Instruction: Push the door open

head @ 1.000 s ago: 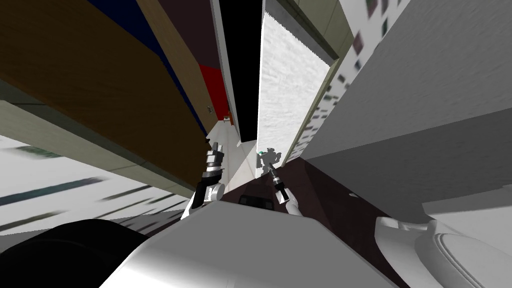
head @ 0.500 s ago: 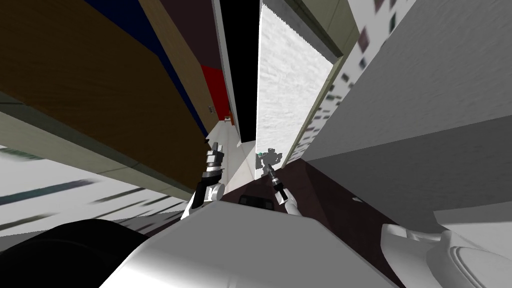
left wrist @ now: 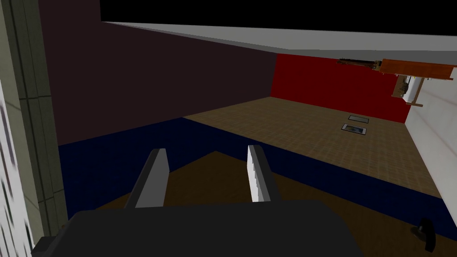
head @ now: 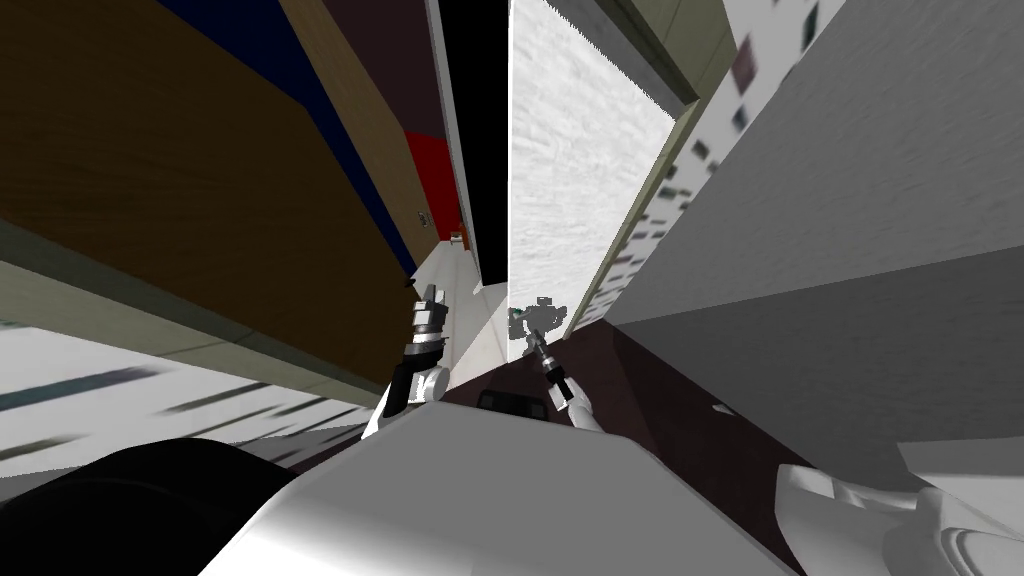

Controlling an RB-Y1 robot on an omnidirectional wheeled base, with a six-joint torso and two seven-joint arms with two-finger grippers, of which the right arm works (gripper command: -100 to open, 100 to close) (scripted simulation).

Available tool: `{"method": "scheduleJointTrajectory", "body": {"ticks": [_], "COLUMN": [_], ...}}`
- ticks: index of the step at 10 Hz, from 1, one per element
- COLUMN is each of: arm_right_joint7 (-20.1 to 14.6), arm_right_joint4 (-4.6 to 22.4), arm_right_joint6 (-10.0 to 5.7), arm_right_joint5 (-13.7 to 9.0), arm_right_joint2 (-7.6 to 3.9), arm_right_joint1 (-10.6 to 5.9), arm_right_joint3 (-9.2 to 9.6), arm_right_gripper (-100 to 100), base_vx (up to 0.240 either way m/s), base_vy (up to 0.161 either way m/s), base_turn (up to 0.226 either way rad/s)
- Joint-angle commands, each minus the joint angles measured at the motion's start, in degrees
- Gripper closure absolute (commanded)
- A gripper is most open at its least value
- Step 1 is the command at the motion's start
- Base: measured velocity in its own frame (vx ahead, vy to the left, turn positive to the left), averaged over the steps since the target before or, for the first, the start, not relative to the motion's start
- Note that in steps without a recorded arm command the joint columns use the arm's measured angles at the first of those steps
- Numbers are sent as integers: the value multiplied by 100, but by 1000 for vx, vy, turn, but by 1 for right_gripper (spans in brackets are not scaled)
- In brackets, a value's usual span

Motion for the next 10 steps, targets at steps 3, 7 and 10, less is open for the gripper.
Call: {"method": "scheduleJointTrajectory", "body": {"ticks": [3,7,10], "arm_right_joint7": [-66,39,119], "arm_right_joint4": [501,507,542], "arm_right_joint6": [-108,-151,-185], "arm_right_joint5": [73,17,-18], "arm_right_joint2": [81,37,69], "arm_right_joint1": [-190,-168,-138], "arm_right_joint3": [29,-22,-56], "arm_right_gripper": [-100,-100,-100], "base_vx": [63,123,194], "base_vy": [-60,31,99], "base_turn": [35,27,30]}}
